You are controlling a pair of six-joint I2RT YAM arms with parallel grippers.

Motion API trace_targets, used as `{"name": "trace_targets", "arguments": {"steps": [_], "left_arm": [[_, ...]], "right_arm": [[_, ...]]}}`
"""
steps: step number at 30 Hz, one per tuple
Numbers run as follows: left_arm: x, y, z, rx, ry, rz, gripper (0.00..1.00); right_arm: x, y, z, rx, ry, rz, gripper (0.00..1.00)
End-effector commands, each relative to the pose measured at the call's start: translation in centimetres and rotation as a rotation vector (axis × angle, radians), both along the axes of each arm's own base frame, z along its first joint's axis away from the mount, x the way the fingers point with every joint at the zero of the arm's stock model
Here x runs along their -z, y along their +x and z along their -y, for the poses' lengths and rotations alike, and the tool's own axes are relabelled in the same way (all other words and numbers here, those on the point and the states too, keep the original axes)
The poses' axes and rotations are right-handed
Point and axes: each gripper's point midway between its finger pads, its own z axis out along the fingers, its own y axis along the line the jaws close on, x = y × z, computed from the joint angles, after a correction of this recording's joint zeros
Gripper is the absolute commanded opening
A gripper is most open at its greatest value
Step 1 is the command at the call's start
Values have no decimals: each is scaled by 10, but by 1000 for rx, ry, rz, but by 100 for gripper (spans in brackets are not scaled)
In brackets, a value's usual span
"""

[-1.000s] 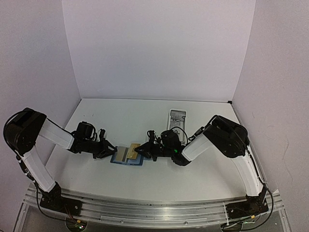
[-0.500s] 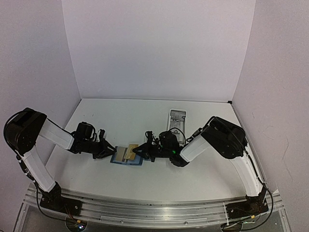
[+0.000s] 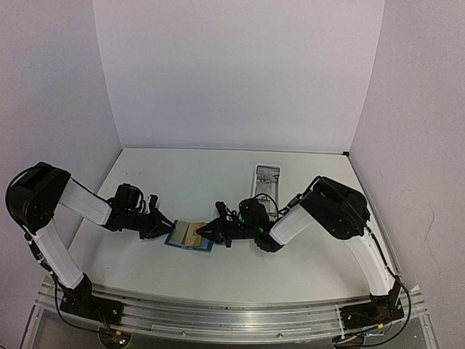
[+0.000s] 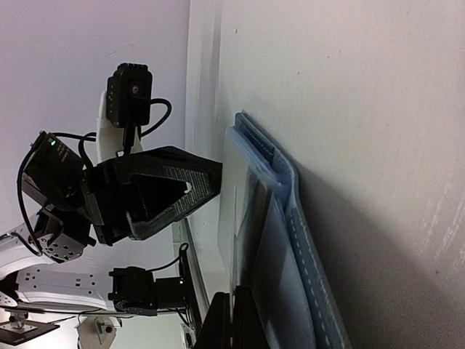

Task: Put the credit cards into the card holder
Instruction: Pick up the card holder from the center of the board.

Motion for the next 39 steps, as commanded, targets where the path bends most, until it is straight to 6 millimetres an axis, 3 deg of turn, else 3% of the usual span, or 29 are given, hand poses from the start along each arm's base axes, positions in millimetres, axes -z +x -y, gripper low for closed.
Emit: {"name": "trace_targets", "arguments": {"steps": [1,5,11,19,20,21,25,30,32,36,39], "left_arm": [[44,-30,-21,-41,112,-159,20],[45,-31,-17,-30,92,-160,18],[43,-32,-10,-14,67,-155,16],[32,-23,-5,20,76,-112,17],[21,-17,-2,62,87,-66,23],[16,-13,-3,88,114,-41,37],[22,-19,-22,91,226,-141,69],[12,-14,-22,73,239,-168,69],[4,-6,-26,87,288,-140,69],[-20,6,-26,106,315,-83,71],[-25,7,-29,105,337,-78,76]], "right_arm": [[22,-14,-7,-44,-17,-86,0],[32,-8,2,31,-44,-131,0],[27,15,-4,134,-24,-131,0],[12,2,9,101,-44,-73,0],[-1,-2,6,61,-29,-36,0],[-7,-2,5,46,-27,-9,0],[-21,4,1,3,-94,76,0],[-40,18,0,6,-205,164,0],[-36,18,4,18,-241,147,0],[-4,14,8,18,-289,75,0],[19,11,12,17,-321,36,0]]}}
